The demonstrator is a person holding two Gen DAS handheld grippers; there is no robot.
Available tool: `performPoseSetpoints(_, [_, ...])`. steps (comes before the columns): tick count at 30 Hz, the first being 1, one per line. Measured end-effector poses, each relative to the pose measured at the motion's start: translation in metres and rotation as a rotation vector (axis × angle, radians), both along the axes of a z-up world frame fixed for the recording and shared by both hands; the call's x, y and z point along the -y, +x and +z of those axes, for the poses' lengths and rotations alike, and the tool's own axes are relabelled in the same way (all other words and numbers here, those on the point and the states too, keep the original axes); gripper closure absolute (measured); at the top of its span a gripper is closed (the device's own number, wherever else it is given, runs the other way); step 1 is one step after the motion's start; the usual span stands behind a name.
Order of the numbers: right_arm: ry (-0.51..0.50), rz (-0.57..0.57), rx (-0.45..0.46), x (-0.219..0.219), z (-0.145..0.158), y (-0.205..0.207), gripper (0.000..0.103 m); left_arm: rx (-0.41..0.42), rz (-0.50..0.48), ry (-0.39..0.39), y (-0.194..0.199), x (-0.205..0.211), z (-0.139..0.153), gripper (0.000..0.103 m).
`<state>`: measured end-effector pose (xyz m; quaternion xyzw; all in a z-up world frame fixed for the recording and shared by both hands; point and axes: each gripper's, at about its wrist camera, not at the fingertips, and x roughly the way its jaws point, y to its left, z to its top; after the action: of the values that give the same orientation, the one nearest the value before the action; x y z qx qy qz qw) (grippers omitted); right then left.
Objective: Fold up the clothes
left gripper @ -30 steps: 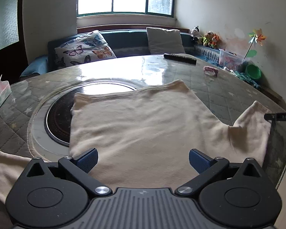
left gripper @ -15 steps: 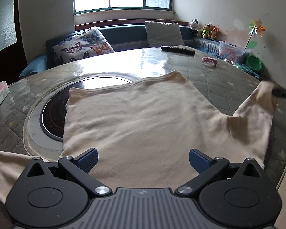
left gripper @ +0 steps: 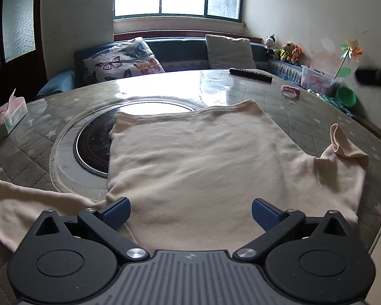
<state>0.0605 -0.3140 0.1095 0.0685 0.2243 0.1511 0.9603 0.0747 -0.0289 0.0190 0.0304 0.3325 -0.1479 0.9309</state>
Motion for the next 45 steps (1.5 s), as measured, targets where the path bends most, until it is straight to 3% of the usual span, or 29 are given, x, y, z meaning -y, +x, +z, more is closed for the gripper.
performPoseSetpoints(6, [-0.112,-0.131,-0.134,0.013,-0.038,0.013,0.088,-0.012,0.000,0.005,0.003,-0.002,-0.003,0.000])
performPoseSetpoints(8, [-0.129,-0.167,-0.174,0.022,-0.052,0.015,0.077,-0.017,-0.004,0.005,0.004,0.000,-0.004,0.000])
performPoseSetpoints(11, [-0.208,-0.212,-0.197,0.030,-0.068,0.015,0.075,-0.025,-0.010,0.009,0.007,0.005,-0.006,0.000])
performPoseSetpoints(14, [-0.283,-0.215,-0.216,0.033,-0.082,0.017,0.061,-0.029,-0.015,0.017,0.007,0.009,-0.007,0.000])
performPoseSetpoints(24, [-0.488,-0.165,-0.180,0.017,-0.116,0.035,0.066,-0.046,-0.010,0.050,0.009,0.018,-0.008,0.000])
performPoseSetpoints(25, [-0.480,-0.161,-0.178,0.018,-0.117,0.036,0.069,-0.047,-0.010,0.052,0.010,0.019,-0.008,0.000])
performPoseSetpoints(27, [-0.447,-0.156,-0.185,0.020,-0.116,0.037,0.088,-0.047,-0.015,0.054,0.010,0.022,-0.008,0.000])
performPoseSetpoints(29, [-0.420,-0.155,-0.180,0.022,-0.112,0.036,0.096,-0.049,-0.022,0.058,0.010,0.025,-0.008,0.000])
performPoseSetpoints(32, [-0.368,-0.167,-0.159,0.026,-0.102,0.030,0.098,-0.051,-0.030,0.069,0.011,0.030,-0.009,0.000])
performPoseSetpoints(37, [-0.175,-0.166,-0.111,0.042,-0.058,0.015,0.099,-0.052,-0.028,0.074,0.013,0.030,-0.010,0.000])
performPoseSetpoints(45, [0.074,-0.022,0.003,0.033,0.015,-0.007,0.099,-0.041,-0.007,0.059,0.010,0.019,-0.008,0.000])
